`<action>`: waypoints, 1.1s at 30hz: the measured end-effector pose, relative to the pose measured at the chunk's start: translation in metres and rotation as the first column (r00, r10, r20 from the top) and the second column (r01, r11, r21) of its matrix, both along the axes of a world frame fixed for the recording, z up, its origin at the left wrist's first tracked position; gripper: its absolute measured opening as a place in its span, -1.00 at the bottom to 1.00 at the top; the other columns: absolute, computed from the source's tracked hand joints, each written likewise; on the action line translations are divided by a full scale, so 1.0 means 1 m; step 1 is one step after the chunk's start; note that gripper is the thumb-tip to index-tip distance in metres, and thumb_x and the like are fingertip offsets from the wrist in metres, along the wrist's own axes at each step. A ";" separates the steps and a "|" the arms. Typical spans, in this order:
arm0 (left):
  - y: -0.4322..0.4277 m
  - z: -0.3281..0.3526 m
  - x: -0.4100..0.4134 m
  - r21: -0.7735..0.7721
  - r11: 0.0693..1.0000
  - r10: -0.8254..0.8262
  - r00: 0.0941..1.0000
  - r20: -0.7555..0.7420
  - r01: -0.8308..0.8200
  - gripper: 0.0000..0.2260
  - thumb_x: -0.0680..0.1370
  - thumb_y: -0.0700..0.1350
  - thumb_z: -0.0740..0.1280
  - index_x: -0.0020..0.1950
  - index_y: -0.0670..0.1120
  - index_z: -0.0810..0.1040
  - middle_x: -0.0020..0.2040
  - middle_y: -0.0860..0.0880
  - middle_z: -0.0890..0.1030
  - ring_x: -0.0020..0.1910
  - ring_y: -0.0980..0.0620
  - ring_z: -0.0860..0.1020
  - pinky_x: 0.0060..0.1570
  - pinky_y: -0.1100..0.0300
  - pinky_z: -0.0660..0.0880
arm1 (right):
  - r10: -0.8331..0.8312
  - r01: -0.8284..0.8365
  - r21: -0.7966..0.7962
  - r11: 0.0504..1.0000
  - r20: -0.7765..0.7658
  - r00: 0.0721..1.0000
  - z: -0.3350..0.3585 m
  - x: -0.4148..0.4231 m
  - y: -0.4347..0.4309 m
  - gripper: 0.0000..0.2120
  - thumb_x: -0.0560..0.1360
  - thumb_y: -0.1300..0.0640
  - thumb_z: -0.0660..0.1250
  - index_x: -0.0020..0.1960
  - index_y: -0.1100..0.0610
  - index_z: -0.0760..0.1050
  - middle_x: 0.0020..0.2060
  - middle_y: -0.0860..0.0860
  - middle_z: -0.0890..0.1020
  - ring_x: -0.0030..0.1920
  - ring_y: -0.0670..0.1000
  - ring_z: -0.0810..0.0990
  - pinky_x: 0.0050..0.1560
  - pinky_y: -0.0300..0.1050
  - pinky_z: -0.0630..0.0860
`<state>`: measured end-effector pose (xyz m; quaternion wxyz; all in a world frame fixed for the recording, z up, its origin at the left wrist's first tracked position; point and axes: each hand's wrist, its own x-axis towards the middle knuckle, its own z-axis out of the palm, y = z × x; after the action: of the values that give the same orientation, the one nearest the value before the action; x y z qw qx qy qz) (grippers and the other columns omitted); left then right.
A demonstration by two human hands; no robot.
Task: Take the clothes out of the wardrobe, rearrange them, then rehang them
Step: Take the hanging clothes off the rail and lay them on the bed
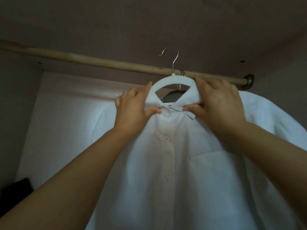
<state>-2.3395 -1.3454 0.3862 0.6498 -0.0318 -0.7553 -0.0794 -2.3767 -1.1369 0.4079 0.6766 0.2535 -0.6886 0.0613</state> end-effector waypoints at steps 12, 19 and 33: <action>0.016 -0.160 0.084 -0.022 0.999 0.034 0.988 0.152 -0.031 -0.40 0.33 0.16 0.35 0.32 -0.07 0.50 -0.01 -0.11 0.58 0.01 -0.17 0.52 0.03 0.00 0.31 | 0.131 -0.134 0.029 0.991 0.107 0.986 -0.166 0.051 0.021 -0.32 0.31 -0.23 0.30 0.26 0.22 0.48 -0.06 0.16 0.63 -0.14 0.20 0.57 -0.14 0.02 0.49; 0.043 -0.242 0.143 -0.110 0.992 0.072 0.985 0.158 -0.055 -0.44 0.33 0.21 0.36 0.26 0.00 0.44 -0.06 -0.09 0.63 -0.12 -0.15 0.60 -0.10 -0.11 0.50 | 0.063 -0.063 -0.009 0.998 0.272 0.960 -0.259 0.135 0.056 -0.36 0.39 -0.26 0.16 0.28 0.17 0.46 -0.05 0.12 0.62 -0.15 0.15 0.55 -0.13 -0.05 0.45; 0.157 -0.340 0.327 -0.089 0.858 -0.481 0.853 0.205 0.505 -0.48 0.38 0.20 0.23 0.30 0.07 0.36 0.05 0.03 0.42 -0.01 -0.03 0.41 0.03 0.05 0.27 | -0.241 0.275 -0.048 0.960 0.358 0.902 -0.367 0.419 0.169 -0.39 0.43 -0.23 0.22 0.31 0.16 0.34 -0.01 0.13 0.59 -0.09 0.10 0.42 -0.12 -0.03 0.30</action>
<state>-2.0128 -1.1889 0.0458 0.5346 -0.2631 -0.7796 -0.1930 -1.9573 -0.9675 0.0406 0.5576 0.1120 -0.8211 0.0486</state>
